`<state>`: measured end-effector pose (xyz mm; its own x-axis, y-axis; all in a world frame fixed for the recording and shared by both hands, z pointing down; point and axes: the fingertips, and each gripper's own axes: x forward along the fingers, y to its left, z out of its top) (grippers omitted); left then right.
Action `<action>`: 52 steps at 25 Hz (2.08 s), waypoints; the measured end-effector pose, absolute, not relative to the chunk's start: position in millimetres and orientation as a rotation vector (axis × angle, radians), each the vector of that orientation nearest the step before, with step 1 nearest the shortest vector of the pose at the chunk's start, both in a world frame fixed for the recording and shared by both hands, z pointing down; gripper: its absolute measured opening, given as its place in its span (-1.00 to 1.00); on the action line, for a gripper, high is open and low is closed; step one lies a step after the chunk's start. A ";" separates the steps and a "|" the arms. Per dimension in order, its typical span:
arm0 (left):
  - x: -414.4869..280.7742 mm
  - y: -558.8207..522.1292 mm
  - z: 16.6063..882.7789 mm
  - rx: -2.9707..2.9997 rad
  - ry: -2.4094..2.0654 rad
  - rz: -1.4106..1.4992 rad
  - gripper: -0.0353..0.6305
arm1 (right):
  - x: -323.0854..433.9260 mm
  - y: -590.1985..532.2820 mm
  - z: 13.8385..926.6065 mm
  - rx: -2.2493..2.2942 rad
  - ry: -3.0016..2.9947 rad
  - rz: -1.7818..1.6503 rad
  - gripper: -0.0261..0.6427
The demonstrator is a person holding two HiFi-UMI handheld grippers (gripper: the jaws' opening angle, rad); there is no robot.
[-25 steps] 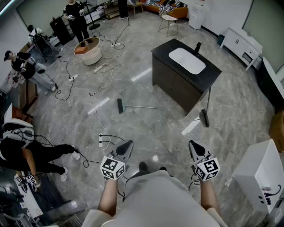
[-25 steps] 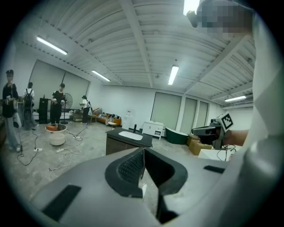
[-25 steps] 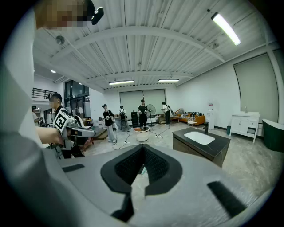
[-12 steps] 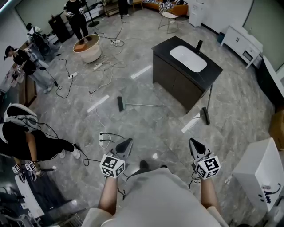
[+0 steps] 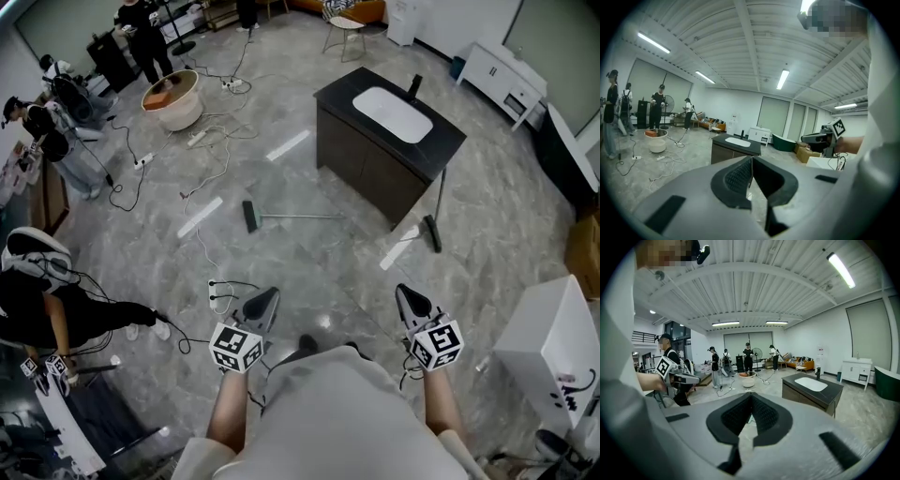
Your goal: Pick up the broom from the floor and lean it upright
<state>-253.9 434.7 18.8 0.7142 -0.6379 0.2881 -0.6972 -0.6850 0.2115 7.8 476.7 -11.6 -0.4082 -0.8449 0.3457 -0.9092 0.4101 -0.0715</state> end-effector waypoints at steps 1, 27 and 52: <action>-256.3 432.8 19.9 2.618 -1.040 0.277 -0.86 | 4.8 475.1 -10.3 1.542 -2.409 0.366 -0.92; -284.5 367.2 56.0 2.558 -1.002 0.317 -0.86 | -29.7 404.6 34.1 1.521 -2.392 0.485 -0.92; -125.6 134.1 138.1 2.503 -0.905 0.596 -0.86 | 105.3 161.6 133.3 1.293 -2.378 0.677 -0.92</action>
<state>-125.6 134.1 138.1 0.6977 -0.4949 0.5180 -0.6710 -0.7047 0.2305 105.3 161.6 133.3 -0.5227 -0.6819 0.5117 -0.8492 0.4695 -0.2417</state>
